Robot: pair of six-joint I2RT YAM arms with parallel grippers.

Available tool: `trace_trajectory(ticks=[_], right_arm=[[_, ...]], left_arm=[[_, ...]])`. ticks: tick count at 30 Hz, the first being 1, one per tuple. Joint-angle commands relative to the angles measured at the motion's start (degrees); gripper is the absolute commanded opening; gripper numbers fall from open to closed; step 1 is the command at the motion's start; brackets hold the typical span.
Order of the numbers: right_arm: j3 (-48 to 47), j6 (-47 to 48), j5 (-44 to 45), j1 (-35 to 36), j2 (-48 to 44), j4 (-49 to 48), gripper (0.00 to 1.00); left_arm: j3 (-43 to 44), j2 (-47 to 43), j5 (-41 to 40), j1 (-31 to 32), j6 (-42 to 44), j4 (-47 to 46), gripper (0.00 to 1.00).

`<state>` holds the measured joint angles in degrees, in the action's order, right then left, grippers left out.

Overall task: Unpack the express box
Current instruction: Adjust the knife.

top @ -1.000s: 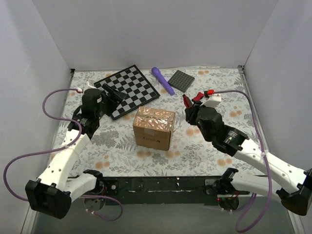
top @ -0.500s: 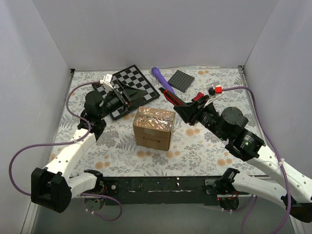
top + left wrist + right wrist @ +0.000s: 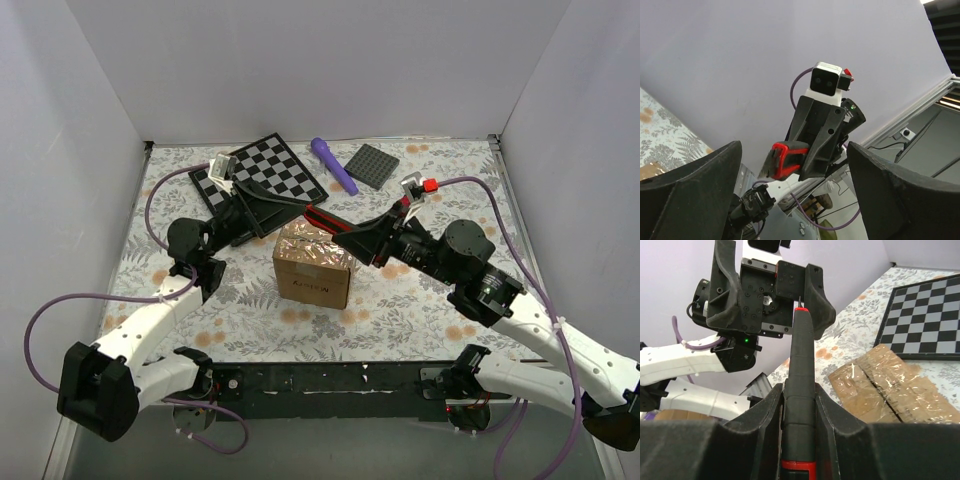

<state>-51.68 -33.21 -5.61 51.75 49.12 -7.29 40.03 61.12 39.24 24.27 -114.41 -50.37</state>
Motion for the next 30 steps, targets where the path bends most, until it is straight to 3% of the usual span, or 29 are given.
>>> trace_trajectory(ticks=[1,5,11,15,17,21,30], right_arm=[[-0.17,-3.17,-4.32,-0.07,0.36,-7.12,0.01],[0.26,-3.61,-4.24,-0.07,0.62,-7.83,0.01],[0.09,-3.88,-4.68,-0.15,1.06,-8.35,0.01],[0.26,-3.97,-4.41,-0.15,0.89,-8.53,0.01],[0.18,-4.05,-3.98,-0.07,0.80,-8.01,0.01],[0.09,-4.75,-3.01,-0.07,0.45,-7.56,0.20],[0.62,-6.60,-0.99,-0.07,-0.08,-10.02,0.39]], left_arm=[[0.22,1.01,0.39,1.12,-1.69,-5.53,0.83],[0.75,2.51,0.83,2.09,-1.34,-6.23,0.55],[1.28,2.42,0.48,4.03,0.68,-4.91,0.33],[1.10,2.33,0.92,4.29,0.94,-4.74,0.00],[1.01,2.16,0.92,4.29,1.12,-4.21,0.00],[0.66,1.72,0.66,4.38,1.64,-3.25,0.00],[-0.22,1.37,-0.04,4.64,2.08,-2.63,0.00]])
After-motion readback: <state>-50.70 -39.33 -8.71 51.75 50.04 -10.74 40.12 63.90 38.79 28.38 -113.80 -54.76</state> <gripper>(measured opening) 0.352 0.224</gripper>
